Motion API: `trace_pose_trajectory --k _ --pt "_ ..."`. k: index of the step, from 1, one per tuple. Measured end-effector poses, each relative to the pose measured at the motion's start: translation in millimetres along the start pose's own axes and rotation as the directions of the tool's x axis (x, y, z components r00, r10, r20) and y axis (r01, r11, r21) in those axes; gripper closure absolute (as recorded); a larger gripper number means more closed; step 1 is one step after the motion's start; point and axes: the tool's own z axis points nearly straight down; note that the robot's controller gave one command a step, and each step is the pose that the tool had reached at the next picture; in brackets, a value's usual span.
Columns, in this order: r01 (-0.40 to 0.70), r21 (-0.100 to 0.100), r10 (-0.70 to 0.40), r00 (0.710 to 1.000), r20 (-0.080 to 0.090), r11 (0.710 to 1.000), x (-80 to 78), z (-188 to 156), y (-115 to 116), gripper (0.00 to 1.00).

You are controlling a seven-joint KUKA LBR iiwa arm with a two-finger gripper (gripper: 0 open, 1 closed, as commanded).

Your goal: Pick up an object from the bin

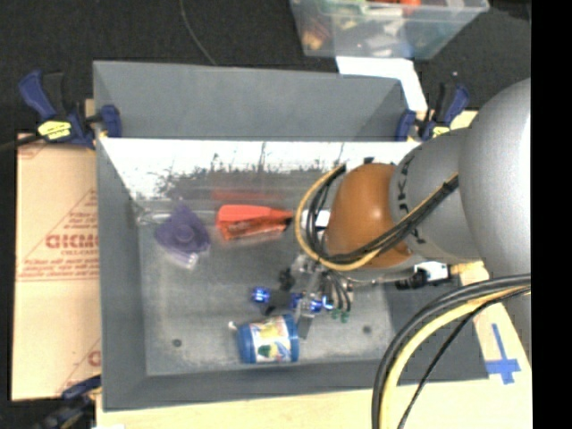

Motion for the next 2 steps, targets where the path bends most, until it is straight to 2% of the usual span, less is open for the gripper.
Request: trace_pose_trajectory --k 1,2 --pt "-0.01 0.002 0.01 1.0 -0.004 1.0 -3.2 -1.2 -10.1 1.0" --pt "-0.01 0.002 0.01 1.0 -0.005 1.0 -3.2 -1.2 -10.1 1.0"
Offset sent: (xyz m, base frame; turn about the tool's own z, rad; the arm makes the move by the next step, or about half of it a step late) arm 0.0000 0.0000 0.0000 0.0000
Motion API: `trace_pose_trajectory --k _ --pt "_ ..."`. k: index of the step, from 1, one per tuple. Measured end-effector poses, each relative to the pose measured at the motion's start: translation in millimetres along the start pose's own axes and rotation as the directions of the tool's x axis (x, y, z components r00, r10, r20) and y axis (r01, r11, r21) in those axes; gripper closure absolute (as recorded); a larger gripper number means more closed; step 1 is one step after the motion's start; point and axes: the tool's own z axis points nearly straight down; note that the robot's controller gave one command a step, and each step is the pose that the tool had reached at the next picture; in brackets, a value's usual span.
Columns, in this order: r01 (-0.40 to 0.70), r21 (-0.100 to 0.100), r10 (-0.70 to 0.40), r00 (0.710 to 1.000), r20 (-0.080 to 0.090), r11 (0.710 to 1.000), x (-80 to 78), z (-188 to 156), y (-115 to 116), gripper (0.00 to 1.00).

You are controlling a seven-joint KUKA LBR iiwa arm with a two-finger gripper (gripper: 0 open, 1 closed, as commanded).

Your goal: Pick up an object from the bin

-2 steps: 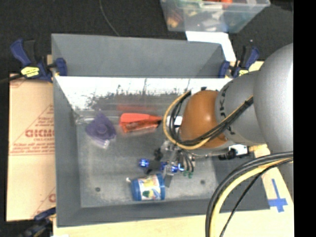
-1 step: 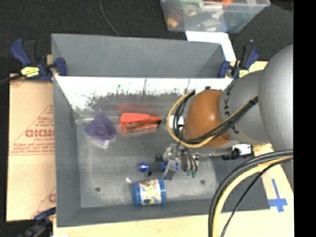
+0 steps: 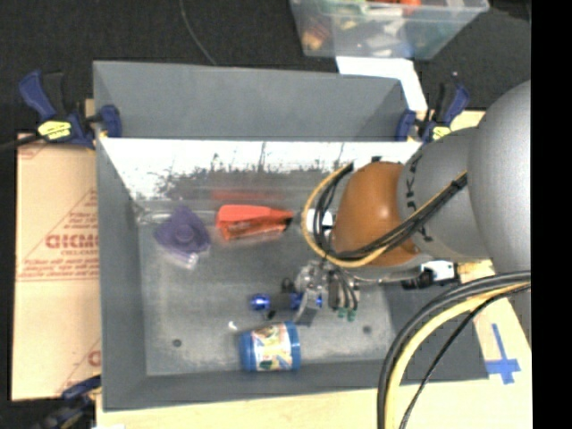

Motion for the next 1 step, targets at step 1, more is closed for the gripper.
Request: trace_pose_trajectory --k 1 --pt "0.002 0.0 -0.002 1.0 0.002 1.0 0.1 -7.3 -0.3 1.0"
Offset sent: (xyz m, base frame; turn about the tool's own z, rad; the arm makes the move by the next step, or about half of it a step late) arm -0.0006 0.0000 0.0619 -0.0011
